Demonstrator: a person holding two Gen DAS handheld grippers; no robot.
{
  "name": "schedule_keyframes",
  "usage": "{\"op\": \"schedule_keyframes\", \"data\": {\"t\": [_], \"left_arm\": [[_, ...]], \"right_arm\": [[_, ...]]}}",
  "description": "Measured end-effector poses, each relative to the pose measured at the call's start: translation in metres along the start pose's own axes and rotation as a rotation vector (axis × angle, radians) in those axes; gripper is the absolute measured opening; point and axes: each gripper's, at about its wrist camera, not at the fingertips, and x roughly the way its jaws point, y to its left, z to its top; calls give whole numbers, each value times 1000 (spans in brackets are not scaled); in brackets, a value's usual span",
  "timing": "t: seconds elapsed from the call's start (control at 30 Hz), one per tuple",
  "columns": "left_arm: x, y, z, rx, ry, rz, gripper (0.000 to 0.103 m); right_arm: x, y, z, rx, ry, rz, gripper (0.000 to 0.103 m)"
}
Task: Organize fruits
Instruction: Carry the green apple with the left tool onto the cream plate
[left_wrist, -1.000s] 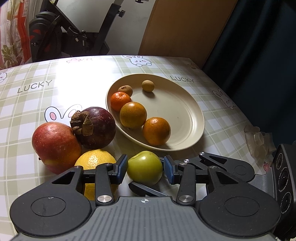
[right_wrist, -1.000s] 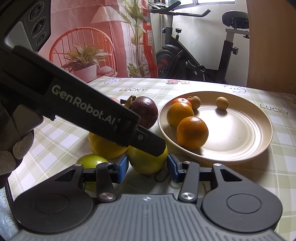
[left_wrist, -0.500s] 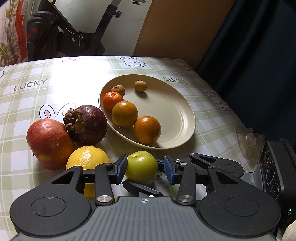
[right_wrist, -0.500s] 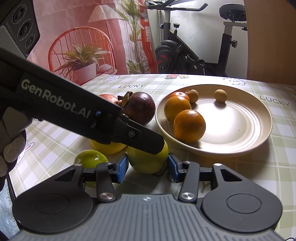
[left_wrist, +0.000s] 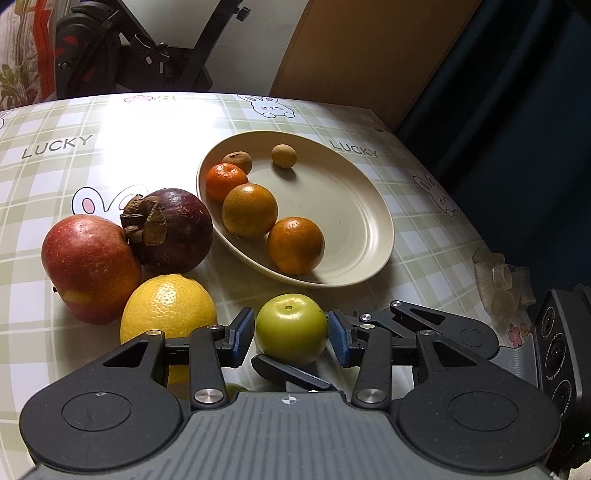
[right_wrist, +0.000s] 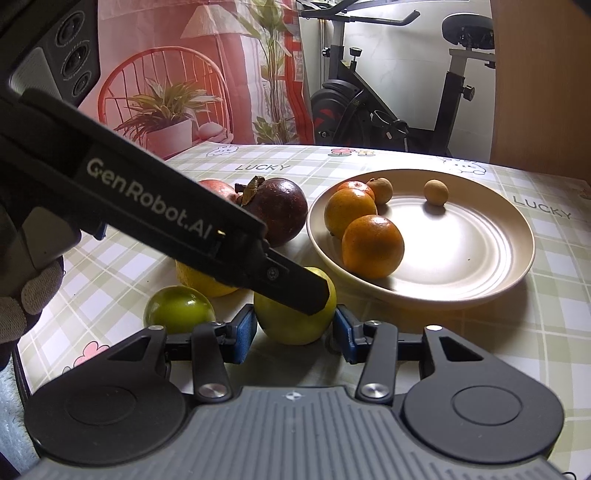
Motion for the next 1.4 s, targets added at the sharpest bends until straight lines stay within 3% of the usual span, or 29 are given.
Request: {"op": "schedule_keyframes", "data": {"t": [0.33, 0.5, 0.9, 1.17, 1.4], "left_arm": [[2, -6, -3, 18, -17, 12, 46], [-4, -21, 2, 89, -39, 19, 46], [14, -65, 54, 223, -72, -4, 46], [38, -57, 100, 208, -82, 41, 47], [61, -32, 124, 174, -76, 104, 47]], "right_arm": [[-1, 1, 1, 2, -15, -18, 48], [-12, -4, 4, 24, -57, -31, 48], [-29, -55, 34, 149, -130, -100, 48], [1, -88, 71, 181, -124, -90, 48], [42, -95, 95, 125, -58, -101, 48]]}}
